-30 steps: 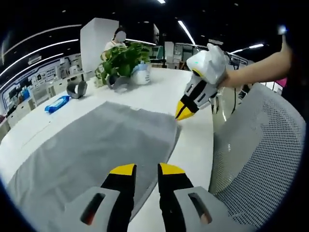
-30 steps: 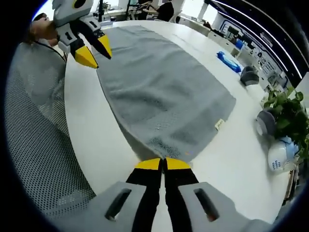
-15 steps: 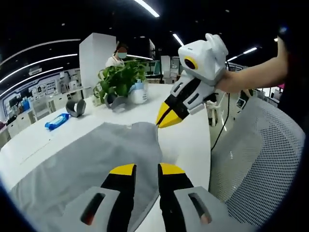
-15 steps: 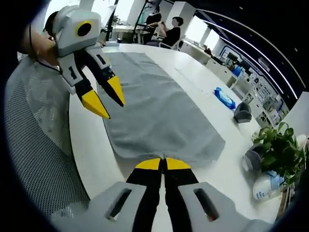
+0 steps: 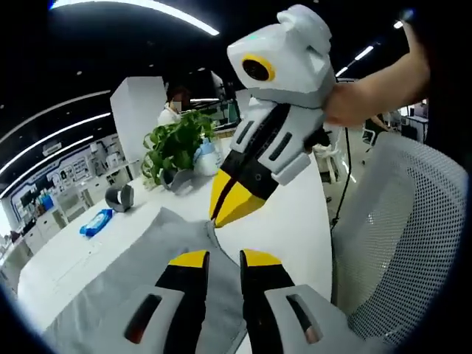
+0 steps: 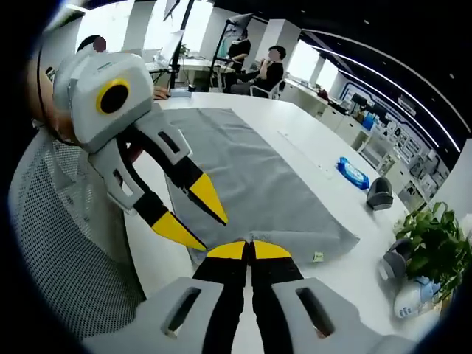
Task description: Fold the towel on the table until its edges align and the towel forms a compact rectangular stack.
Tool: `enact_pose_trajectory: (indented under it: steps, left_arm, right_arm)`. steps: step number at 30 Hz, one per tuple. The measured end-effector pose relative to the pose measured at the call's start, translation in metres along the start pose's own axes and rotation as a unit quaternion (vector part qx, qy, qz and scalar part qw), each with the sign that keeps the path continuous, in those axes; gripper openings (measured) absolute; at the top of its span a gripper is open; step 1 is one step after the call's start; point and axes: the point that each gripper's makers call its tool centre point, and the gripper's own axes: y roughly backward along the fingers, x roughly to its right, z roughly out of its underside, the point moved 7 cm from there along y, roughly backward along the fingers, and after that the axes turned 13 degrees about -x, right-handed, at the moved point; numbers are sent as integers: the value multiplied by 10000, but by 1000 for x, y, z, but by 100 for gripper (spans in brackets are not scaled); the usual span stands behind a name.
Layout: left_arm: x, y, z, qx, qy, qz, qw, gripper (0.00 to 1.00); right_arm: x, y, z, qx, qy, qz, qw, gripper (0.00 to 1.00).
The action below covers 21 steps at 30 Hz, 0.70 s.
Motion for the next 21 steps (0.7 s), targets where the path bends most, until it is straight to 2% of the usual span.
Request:
enact_pose_trajectory:
  steps: [4, 6, 8, 10, 12, 14, 16, 19, 21]
  left_arm:
    - [-8, 6, -8, 130, -300, -525, 9981, 20]
    - [-8, 8, -10, 127, -469, -621, 9969, 20]
    - [-7, 9, -9, 46, -787, -690, 9945, 18]
    - [-3, 8, -7, 20, -856, -571, 9947, 14]
    - [-4, 8, -6, -55, -926, -589, 9939, 11]
    - [-5, 8, -5, -77, -861, -590, 9945, 8]
    - [-10, 9, -4, -33, -562, -588, 9967, 3]
    - [-16, 14, -8, 208, -93, -566, 9981, 2]
    - [-18, 16, -8, 214, -59, -552, 9982, 2]
  right_arm:
    - [-8, 2, -10, 115, -170, -329, 9992, 0]
    - [-13, 2, -16, 174, -187, -488, 9985, 0]
    - [-15, 1, -18, 146, -109, -466, 9987, 0]
    - [-18, 0, -21, 149, -33, -496, 9987, 0]
    - [-19, 0, -22, 135, 95, -523, 9985, 0]
    - [-20, 2, -23, 171, 227, -486, 9984, 0]
    - [-21, 6, -25, 290, 274, -613, 9973, 0]
    - [-15, 10, -27, 656, 487, -292, 9962, 0]
    - [-15, 12, -25, 773, 377, -278, 9959, 2]
